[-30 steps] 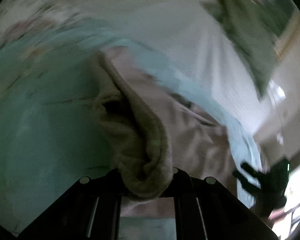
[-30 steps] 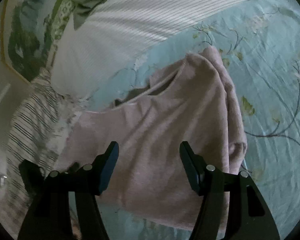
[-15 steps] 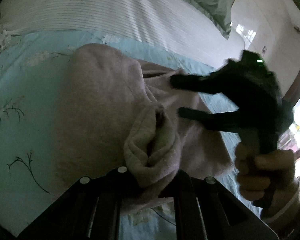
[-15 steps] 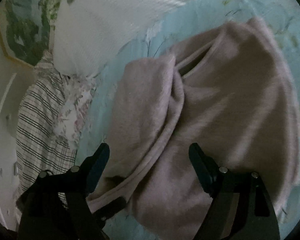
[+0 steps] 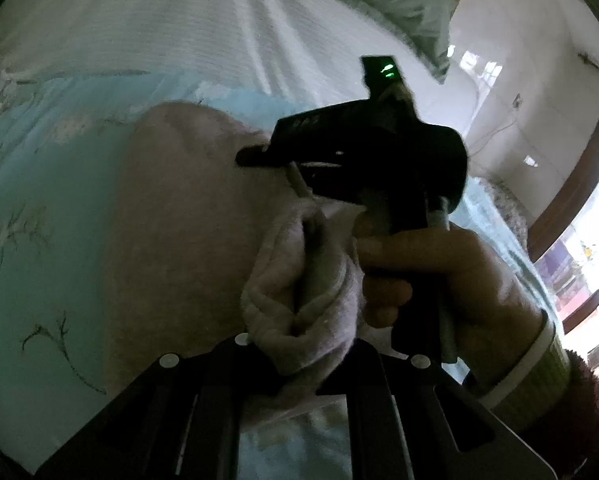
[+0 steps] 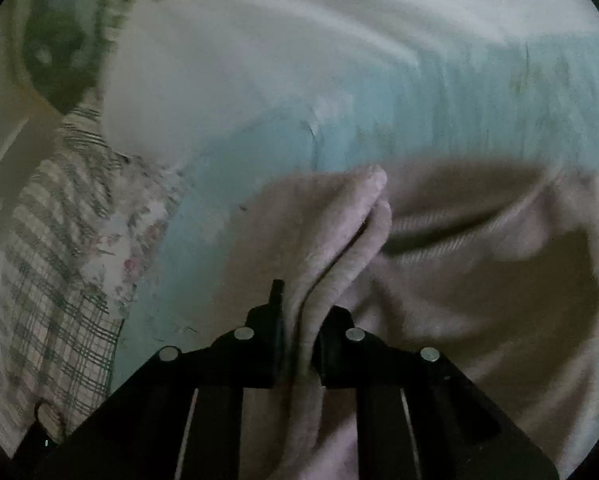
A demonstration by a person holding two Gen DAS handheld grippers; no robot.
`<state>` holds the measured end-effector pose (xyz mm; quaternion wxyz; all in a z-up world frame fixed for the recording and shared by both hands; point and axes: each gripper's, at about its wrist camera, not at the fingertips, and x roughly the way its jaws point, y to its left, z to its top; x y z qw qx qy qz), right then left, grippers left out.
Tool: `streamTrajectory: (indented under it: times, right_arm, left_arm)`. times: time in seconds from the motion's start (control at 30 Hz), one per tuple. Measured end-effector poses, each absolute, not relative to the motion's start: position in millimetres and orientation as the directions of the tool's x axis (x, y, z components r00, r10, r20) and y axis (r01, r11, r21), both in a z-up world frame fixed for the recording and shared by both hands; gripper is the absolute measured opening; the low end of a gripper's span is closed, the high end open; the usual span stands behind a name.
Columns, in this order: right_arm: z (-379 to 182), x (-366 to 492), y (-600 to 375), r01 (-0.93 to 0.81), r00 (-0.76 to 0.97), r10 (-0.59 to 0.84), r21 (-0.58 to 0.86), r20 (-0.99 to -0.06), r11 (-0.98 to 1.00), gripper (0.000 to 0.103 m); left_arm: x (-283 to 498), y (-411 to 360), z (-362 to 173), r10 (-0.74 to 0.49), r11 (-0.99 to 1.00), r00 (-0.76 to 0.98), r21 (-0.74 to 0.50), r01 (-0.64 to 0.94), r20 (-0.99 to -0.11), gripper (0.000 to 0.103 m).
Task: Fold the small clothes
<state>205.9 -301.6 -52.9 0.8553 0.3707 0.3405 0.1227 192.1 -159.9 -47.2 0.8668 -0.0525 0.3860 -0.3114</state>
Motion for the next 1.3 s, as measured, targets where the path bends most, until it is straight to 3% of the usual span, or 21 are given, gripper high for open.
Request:
streamTrajectory:
  times: [0.13,0.3,0.63,0.77,0.8,0.83,0.87,0.9,0.93,0.97,1.07,1.2,1.3]
  right_arm:
    - [-36.8,181.8,-331.7,0.049,0.762,0.401,0.662,-0.509,0.748,0.014]
    - [-72.8,167.8,-368.1,0.163,0.729,0.35,0.646,-0.588,0.745,0.014]
    - [-101.4,157.8,-385.3,0.229,0.725,0.311,0.641,-0.614,0.733,0.014]
    - [-99.9,145.1,-388.2,0.254,0.729,0.295,0.644,-0.617,0.721,0.032]
    - [-96.5,140.6,-386.9,0.266,0.73,0.277,0.633,-0.625,0.727,0.047]
    - [-93.8,136.3,-386.9,0.272,0.732,0.266,0.627,-0.627,0.73,0.056]
    - [-90.6,130.3,-386.9,0.277,0.74,0.253,0.625,-0.623,0.73,0.072]
    - [-86.3,121.1,-386.5,0.275,0.755,0.244,0.632,-0.608,0.725,0.081]
    - [-84.7,116.3,-387.2,0.27,0.763,0.244,0.638,-0.599,0.721,0.082]
    - [-83.2,110.2,-387.0,0.264,0.77,0.248,0.648,-0.588,0.715,0.083]
    - [-87.7,94.3,-386.3,0.265,0.773,0.263,0.67,-0.577,0.693,0.085]
    - [-103.2,91.4,-384.2,0.273,0.749,0.313,0.702,-0.584,0.657,0.086]
    - [-110.0,95.4,-381.5,0.267,0.739,0.33,0.705,-0.587,0.657,0.086]
  left_arm:
    - [188.9,-187.7,-32.1,-0.625,0.765,0.482,-0.357,0.537,-0.614,0.008]
    - [183.3,-236.1,-46.4,-0.643,0.74,0.427,-0.374,0.558,-0.635,0.008]
    - [188.2,-273.7,-70.4,-0.635,0.719,0.355,-0.357,0.597,-0.686,0.009]
    - [189.7,-269.0,-80.6,-0.637,0.708,0.312,-0.376,0.597,-0.705,0.014]
    - [189.1,-264.9,-80.3,-0.643,0.705,0.307,-0.384,0.597,-0.702,0.019]
    - [190.1,-260.7,-80.0,-0.65,0.698,0.296,-0.396,0.597,-0.7,0.028]
    - [189.1,-255.7,-79.0,-0.661,0.687,0.278,-0.414,0.597,-0.697,0.033]
    - [187.9,-250.8,-76.8,-0.669,0.679,0.266,-0.426,0.597,-0.694,0.045]
    - [185.3,-243.8,-75.1,-0.672,0.676,0.26,-0.431,0.598,-0.693,0.059]
    - [182.1,-234.6,-73.0,-0.672,0.676,0.26,-0.431,0.597,-0.694,0.064]
    - [172.5,-206.4,-66.8,-0.689,0.664,0.251,-0.453,0.595,-0.68,0.067]
    - [180.3,-160.7,-58.2,-0.67,0.708,0.319,-0.447,0.546,-0.671,0.078]
    - [204.0,-137.4,-59.5,-0.642,0.75,0.358,-0.457,0.479,-0.678,0.078]
